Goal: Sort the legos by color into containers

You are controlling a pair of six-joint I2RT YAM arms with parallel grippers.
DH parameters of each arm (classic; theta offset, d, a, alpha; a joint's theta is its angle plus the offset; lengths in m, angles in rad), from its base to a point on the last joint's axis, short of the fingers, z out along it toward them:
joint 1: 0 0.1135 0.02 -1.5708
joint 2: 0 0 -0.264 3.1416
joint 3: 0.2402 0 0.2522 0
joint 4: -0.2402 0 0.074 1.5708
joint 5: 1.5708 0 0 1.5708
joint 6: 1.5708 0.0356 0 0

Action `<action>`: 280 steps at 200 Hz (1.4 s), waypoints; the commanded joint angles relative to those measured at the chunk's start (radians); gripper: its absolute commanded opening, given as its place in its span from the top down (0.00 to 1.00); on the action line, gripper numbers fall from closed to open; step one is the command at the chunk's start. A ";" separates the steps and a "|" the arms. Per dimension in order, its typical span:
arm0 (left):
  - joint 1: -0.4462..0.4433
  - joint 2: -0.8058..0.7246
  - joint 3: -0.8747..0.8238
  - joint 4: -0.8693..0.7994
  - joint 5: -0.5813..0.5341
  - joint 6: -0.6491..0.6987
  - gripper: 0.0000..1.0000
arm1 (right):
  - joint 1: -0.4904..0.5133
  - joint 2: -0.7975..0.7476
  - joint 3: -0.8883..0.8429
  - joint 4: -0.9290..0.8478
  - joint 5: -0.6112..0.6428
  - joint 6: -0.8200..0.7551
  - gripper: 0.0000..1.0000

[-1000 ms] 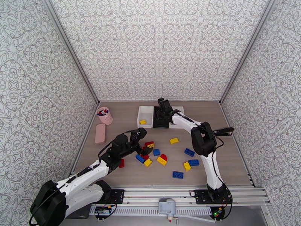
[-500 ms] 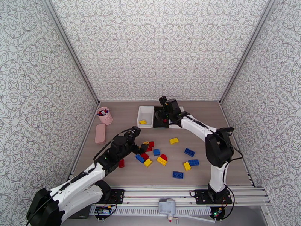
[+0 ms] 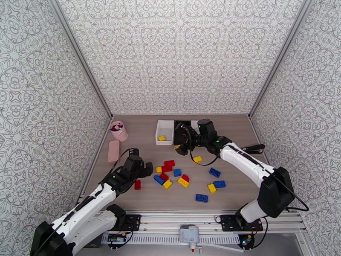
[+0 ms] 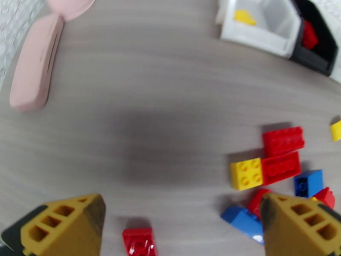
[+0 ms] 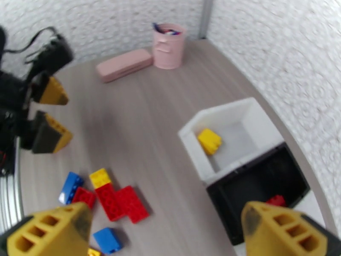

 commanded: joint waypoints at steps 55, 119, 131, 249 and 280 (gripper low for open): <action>0.081 0.176 0.039 -0.222 0.114 -0.105 0.05 | 0.117 0.039 0.089 -0.232 -0.116 -0.218 0.02; 0.088 0.229 0.028 -0.203 0.149 -0.082 0.24 | 0.128 0.046 0.084 -0.227 -0.112 -0.200 0.02; 0.086 0.237 0.028 -0.199 0.151 -0.078 0.26 | 0.128 0.044 0.085 -0.228 -0.116 -0.198 0.02; 0.062 0.274 0.042 -0.210 0.114 -0.089 0.64 | 0.128 0.037 0.082 -0.221 -0.116 -0.191 0.01; 0.053 0.263 0.054 -0.215 0.095 -0.091 0.65 | 0.128 0.033 0.079 -0.219 -0.110 -0.189 0.01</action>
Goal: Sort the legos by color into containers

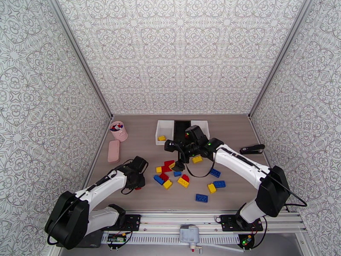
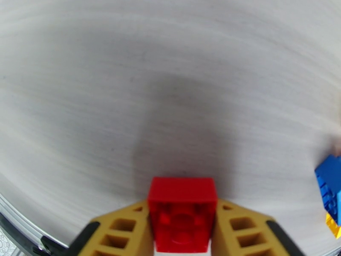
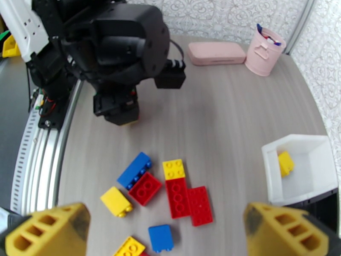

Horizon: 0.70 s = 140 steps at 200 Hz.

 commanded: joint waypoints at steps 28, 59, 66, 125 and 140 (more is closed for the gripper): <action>-0.027 -0.055 0.050 -0.015 -0.056 -0.008 0.66 | 0.007 -0.015 0.009 0.009 0.008 0.008 0.01; -0.042 -0.108 0.073 0.041 -0.075 0.005 0.67 | 0.002 -0.040 -0.023 0.052 0.025 0.026 0.00; -0.046 -0.117 0.077 0.070 -0.075 0.013 0.67 | -0.001 -0.045 -0.030 0.062 0.028 0.032 0.00; -0.074 -0.101 0.141 0.432 -0.076 0.083 0.67 | -0.057 -0.105 -0.110 0.151 0.055 0.112 0.01; -0.090 -0.057 0.176 0.528 -0.085 0.117 0.67 | -0.080 -0.131 -0.147 0.206 0.065 0.153 0.00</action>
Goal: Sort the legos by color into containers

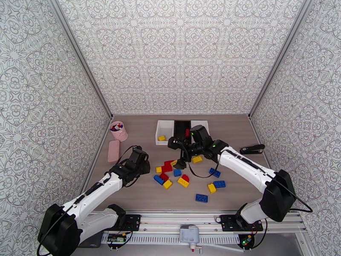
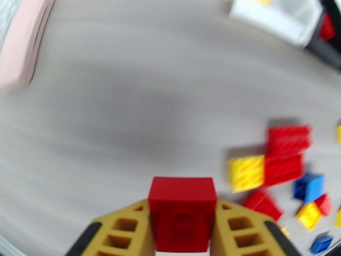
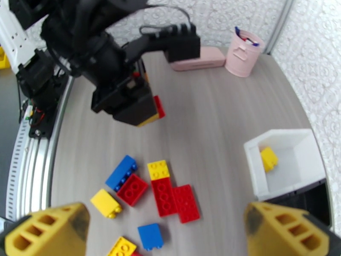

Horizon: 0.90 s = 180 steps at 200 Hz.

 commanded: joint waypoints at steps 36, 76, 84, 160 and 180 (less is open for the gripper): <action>-0.065 0.162 0.143 0.439 -0.060 0.153 0.68 | -0.079 -0.110 -0.134 0.201 0.108 0.145 0.00; -0.091 0.317 0.230 0.608 0.005 0.222 0.69 | -0.135 -0.167 -0.206 0.276 0.176 0.211 0.00; -0.091 0.358 0.261 0.625 0.021 0.230 0.69 | -0.144 -0.175 -0.216 0.288 0.194 0.228 0.00; -0.099 0.743 0.604 0.647 0.100 0.274 0.69 | -0.170 -0.200 -0.248 0.286 0.251 0.259 0.00; -0.094 0.822 0.676 0.645 0.104 0.280 0.69 | -0.173 -0.206 -0.258 0.288 0.263 0.262 0.00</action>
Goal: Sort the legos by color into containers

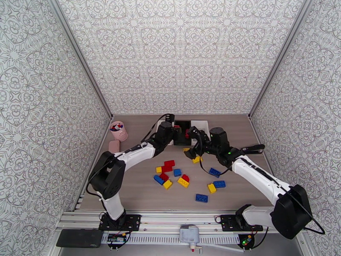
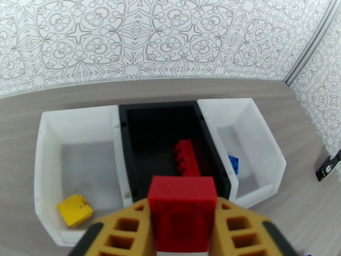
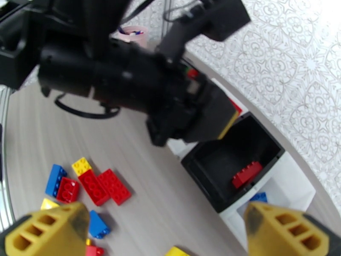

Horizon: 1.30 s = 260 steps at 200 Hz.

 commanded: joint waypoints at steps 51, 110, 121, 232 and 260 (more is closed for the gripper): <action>0.014 0.264 0.278 -0.049 0.070 0.028 0.69 | -0.019 -0.024 -0.029 0.025 0.048 0.034 0.00; 0.033 0.336 0.362 -0.081 0.098 0.006 0.64 | -0.025 -0.040 -0.045 0.042 0.102 0.063 0.00; 0.033 0.328 0.356 -0.079 0.098 0.007 0.58 | -0.026 -0.044 -0.050 0.052 0.120 0.075 0.00; -0.023 -0.101 -0.111 0.077 0.094 0.100 0.08 | -0.048 -0.130 -0.071 -0.157 0.307 0.069 0.00; -0.053 -0.253 -0.301 0.130 0.131 0.187 0.00 | -0.061 -0.120 -0.003 -0.385 0.323 -0.066 0.00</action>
